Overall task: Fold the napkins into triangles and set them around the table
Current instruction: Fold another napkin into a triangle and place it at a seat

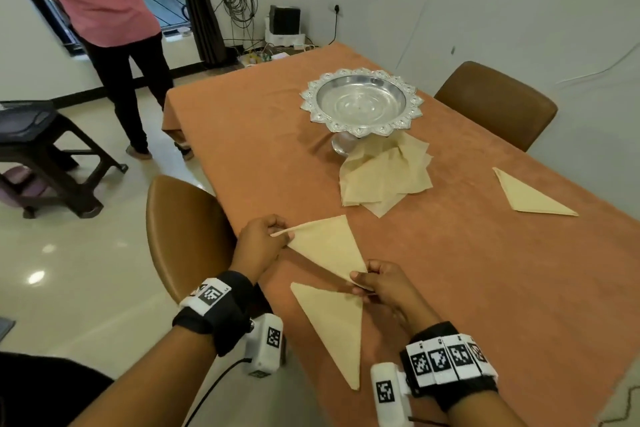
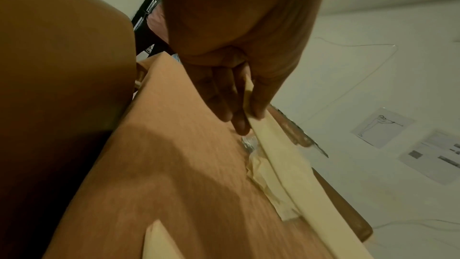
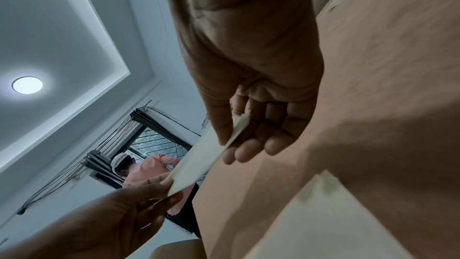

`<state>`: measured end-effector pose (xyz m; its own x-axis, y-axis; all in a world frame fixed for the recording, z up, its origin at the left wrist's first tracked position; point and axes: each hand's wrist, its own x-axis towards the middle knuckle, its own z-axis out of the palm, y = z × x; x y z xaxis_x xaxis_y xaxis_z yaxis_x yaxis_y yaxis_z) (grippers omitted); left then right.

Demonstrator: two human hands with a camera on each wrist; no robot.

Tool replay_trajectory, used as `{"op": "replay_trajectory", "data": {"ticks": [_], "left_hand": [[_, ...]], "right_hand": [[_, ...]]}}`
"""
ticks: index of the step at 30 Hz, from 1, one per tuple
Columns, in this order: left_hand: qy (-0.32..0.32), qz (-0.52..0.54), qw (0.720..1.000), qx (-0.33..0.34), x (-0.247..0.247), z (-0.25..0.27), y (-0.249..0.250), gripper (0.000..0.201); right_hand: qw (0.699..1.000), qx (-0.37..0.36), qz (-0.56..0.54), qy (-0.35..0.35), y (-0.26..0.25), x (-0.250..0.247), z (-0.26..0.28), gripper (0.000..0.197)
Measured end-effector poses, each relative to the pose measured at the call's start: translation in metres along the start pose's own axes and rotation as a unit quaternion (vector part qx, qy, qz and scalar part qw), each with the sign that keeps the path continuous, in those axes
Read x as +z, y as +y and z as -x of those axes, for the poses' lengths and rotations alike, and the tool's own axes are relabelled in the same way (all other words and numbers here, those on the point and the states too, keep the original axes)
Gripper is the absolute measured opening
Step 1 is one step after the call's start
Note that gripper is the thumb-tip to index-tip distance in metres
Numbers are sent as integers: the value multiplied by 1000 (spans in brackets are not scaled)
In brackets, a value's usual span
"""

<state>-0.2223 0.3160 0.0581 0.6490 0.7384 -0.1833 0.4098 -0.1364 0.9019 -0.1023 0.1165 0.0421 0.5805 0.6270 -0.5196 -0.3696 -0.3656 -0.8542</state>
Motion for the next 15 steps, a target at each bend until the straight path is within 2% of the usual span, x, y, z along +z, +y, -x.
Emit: {"op": "replay_trajectory", "data": {"ticks": [7,11,15], "left_hand": [[-42,-37,998,0,-47,-99,7,14],[-85,-61,994,18,-65,-159,6,13],[-153,-111,982,21,-86,-220,-7,13]], "right_hand": [[998,-37,27,33,-44,52,-47,6],[996,-34,12,84,-50,83,-84,11],[990,-19,-3,142,-55,116,-123,4]]}}
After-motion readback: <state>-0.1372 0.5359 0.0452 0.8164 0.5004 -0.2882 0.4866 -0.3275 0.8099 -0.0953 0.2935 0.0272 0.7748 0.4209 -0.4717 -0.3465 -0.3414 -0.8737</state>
